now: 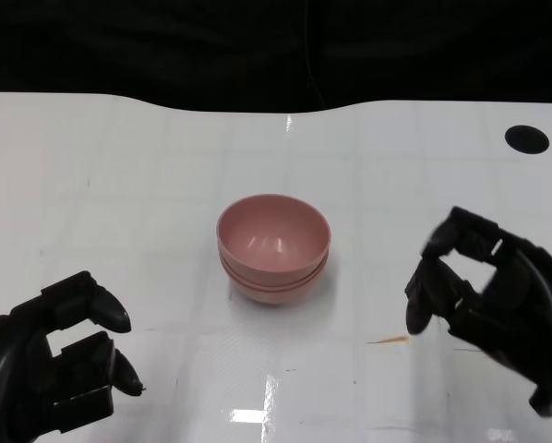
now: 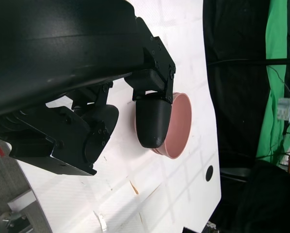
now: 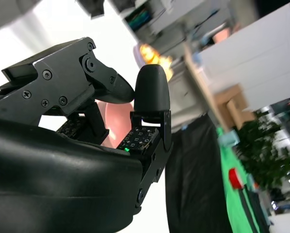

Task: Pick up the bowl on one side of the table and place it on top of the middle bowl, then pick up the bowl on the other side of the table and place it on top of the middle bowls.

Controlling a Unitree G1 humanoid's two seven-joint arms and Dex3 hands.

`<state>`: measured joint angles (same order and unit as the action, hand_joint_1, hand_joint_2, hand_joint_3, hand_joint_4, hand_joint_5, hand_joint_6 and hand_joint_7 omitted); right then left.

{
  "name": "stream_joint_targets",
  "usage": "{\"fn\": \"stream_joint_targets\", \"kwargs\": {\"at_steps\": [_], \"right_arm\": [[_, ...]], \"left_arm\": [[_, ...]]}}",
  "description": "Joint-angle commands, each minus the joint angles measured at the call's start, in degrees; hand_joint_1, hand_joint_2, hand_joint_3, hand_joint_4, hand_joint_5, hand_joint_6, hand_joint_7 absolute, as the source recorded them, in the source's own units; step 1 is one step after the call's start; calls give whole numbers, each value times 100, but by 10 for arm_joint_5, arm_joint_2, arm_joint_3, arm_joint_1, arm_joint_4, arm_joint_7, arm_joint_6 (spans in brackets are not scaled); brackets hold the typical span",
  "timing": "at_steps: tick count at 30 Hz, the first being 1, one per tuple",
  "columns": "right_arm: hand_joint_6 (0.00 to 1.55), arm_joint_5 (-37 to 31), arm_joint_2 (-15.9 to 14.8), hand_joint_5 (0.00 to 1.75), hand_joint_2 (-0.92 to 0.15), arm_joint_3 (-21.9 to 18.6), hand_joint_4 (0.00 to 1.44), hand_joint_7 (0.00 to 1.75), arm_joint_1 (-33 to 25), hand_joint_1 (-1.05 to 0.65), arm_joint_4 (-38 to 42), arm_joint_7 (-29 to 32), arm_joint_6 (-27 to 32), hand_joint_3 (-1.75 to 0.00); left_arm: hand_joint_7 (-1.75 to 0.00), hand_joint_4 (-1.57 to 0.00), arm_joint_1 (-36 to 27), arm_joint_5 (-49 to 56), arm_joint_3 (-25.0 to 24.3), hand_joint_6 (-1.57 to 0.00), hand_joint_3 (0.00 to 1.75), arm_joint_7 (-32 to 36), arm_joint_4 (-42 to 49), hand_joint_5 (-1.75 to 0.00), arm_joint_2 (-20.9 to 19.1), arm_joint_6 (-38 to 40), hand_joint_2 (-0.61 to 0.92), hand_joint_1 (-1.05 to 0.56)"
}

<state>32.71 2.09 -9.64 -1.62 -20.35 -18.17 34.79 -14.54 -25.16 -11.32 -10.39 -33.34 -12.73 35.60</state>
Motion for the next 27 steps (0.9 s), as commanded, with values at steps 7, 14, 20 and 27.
{"fn": "stream_joint_targets", "kwargs": {"at_steps": [7,14,20,27], "right_arm": [[67,109,17,175,-70,-23,81,160,-78,-10,45,-34,-2,-93],[66,129,17,175,-68,-23,82,167,-94,-12,87,-68,-26,-101],[65,130,18,175,-66,-23,81,168,-90,-14,119,-94,-47,-106],[69,133,18,175,-56,-26,82,165,-94,-12,120,-89,-49,-122]], "left_arm": [[-175,-73,-2,2,-3,-55,119,3,-4,-175,-4,3,92,33],[-175,-72,-4,-1,-9,-54,119,-2,2,-175,-4,-2,92,34],[-175,-73,-7,-8,-19,-55,117,-10,9,-175,-4,-9,92,31],[-175,-75,-11,-11,-25,-57,120,-9,8,-175,-6,-6,92,32]]}}
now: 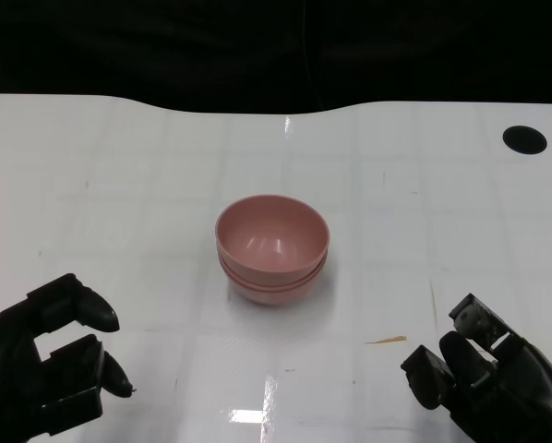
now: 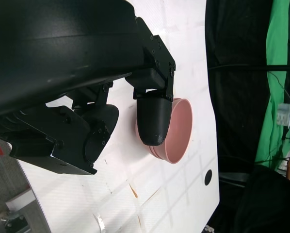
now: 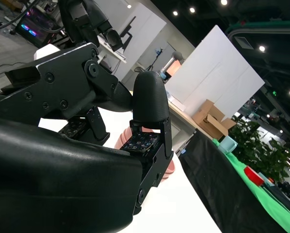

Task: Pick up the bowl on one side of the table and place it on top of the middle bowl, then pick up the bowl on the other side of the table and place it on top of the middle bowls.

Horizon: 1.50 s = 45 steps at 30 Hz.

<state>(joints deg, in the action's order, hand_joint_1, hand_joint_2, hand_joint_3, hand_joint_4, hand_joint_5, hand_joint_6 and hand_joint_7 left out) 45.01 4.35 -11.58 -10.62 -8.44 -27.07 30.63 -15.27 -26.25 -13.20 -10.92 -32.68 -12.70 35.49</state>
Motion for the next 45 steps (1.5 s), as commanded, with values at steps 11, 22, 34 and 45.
{"fn": "stream_joint_targets", "kwargs": {"at_steps": [11,22,34,45], "right_arm": [[75,30,-19,170,-48,-27,91,164,1,-19,-7,10,3,-132],[75,13,-21,174,-57,-33,90,167,2,-13,-16,23,-45,-138],[68,13,-24,175,-56,-36,90,174,3,-9,-6,19,-64,-139],[70,2,-22,175,-58,-29,88,168,-5,-7,6,11,-81,-127]], "left_arm": [[-175,-75,-12,5,0,-57,122,8,-9,-175,1,-6,92,32],[-175,-74,-14,6,-1,-57,122,15,-14,-175,5,-5,92,32],[-175,-72,-16,3,-5,-54,123,22,-24,-175,2,8,92,33],[-175,-71,-25,0,-9,-54,124,11,-17,-175,4,-8,92,36]]}}
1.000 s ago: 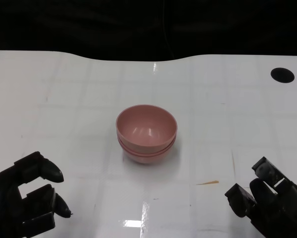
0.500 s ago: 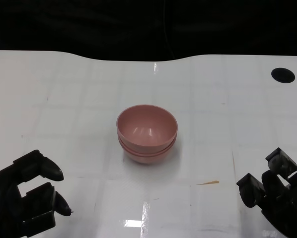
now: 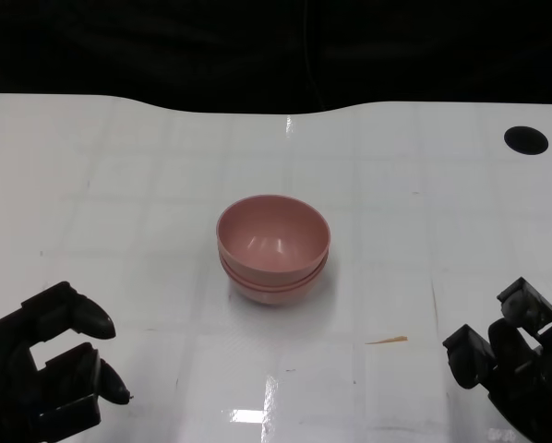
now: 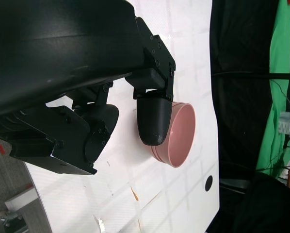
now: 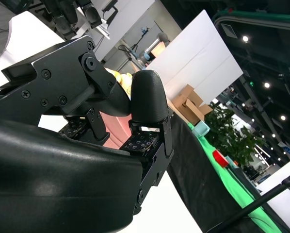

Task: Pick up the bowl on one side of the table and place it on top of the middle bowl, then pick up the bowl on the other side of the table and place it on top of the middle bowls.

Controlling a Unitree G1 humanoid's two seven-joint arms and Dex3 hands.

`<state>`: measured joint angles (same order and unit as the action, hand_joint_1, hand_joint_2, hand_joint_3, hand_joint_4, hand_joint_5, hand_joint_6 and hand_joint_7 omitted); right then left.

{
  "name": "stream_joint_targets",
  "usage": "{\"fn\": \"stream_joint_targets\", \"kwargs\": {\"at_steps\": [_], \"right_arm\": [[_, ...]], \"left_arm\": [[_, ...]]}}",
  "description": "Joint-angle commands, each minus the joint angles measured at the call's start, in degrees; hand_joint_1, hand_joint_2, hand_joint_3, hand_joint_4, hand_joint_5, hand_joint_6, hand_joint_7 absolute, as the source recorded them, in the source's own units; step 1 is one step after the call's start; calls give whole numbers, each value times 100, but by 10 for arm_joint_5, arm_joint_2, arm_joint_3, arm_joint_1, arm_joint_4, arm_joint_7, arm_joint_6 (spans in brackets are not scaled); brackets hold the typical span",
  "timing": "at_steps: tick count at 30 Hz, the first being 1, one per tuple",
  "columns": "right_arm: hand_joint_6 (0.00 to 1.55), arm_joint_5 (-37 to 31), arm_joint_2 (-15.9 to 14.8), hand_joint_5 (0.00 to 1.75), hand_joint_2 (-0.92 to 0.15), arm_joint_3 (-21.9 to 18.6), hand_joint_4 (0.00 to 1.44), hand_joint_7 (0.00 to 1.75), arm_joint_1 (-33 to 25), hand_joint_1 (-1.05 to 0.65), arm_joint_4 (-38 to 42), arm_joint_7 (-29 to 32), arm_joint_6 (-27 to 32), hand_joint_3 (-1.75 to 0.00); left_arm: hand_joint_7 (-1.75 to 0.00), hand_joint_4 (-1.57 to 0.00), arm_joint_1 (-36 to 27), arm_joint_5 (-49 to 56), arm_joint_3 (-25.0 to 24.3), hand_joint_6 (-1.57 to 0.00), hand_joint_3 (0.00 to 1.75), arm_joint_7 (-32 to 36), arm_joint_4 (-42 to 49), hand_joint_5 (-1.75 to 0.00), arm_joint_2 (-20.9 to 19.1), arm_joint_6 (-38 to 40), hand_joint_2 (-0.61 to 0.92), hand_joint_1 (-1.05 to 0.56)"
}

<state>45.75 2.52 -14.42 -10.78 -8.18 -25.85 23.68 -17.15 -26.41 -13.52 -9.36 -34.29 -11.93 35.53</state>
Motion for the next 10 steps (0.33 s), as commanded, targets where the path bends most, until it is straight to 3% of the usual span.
{"fn": "stream_joint_targets", "kwargs": {"at_steps": [1,6,10], "right_arm": [[71,-9,-4,175,-58,1,88,167,-5,-7,3,0,-15,-128],[71,-4,-8,175,-56,-1,88,169,3,-9,7,-3,-12,-135],[71,-2,-6,175,-58,0,89,167,3,-11,11,-5,-11,-128]], "left_arm": [[-175,-71,-7,2,-5,-54,124,-4,-2,-175,-5,-9,92,36],[-175,-73,0,-4,-9,-56,127,-1,-11,-175,-11,4,92,38],[-175,-72,-1,-11,-13,-55,127,-2,-10,-175,-8,5,92,37]]}}
